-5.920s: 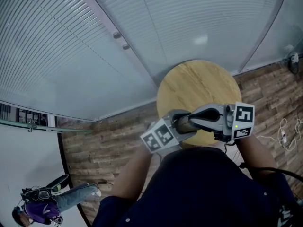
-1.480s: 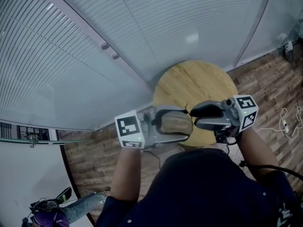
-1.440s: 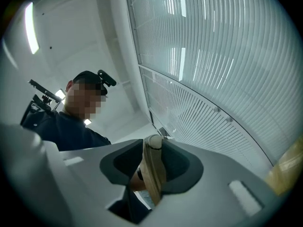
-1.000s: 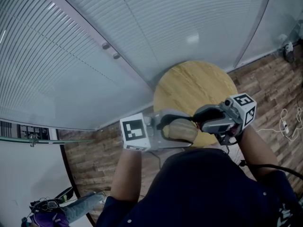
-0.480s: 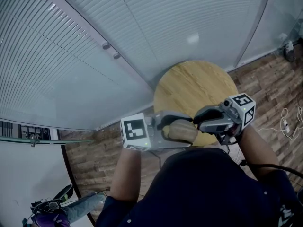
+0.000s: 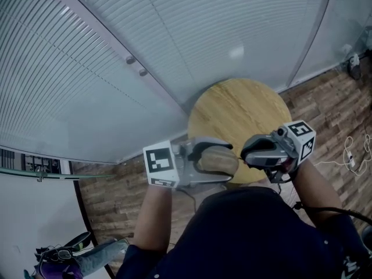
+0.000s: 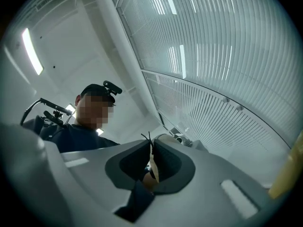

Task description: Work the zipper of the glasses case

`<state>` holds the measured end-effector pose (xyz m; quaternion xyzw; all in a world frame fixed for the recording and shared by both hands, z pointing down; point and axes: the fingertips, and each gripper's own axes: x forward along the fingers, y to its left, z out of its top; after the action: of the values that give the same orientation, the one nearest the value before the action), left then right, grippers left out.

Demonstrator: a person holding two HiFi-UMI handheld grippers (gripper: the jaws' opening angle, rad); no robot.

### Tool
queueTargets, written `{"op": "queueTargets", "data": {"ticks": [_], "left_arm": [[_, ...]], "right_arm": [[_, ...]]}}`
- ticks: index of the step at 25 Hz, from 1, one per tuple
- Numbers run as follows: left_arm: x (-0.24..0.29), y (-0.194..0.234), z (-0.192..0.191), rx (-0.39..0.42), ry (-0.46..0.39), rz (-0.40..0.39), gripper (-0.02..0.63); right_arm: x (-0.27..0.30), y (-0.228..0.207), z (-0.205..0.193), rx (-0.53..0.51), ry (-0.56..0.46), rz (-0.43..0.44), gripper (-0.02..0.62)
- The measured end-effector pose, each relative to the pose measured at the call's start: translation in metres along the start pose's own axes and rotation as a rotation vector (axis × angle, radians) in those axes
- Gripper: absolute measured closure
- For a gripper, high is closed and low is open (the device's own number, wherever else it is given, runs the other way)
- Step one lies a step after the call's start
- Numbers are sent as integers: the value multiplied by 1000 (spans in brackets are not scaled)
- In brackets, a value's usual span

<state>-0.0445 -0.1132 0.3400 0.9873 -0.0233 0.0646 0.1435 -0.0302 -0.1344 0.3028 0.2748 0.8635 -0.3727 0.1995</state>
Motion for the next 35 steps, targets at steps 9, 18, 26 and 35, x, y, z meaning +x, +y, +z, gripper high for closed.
{"op": "queueTargets", "data": {"ticks": [9, 18, 26, 35], "left_arm": [[-2, 12, 6, -49, -107, 80, 299], [-1, 19, 14, -127, -280, 135, 304], [-18, 36, 35, -159, -365, 115, 305], [-26, 43, 54, -187, -464, 69, 305]], "right_arm": [[1, 0, 11, -102, -17, -75, 580], [0, 3, 22, -136, -77, -72, 581], [3, -8, 38, -162, -64, -68, 584], [6, -7, 47, -200, -42, -46, 584]]}}
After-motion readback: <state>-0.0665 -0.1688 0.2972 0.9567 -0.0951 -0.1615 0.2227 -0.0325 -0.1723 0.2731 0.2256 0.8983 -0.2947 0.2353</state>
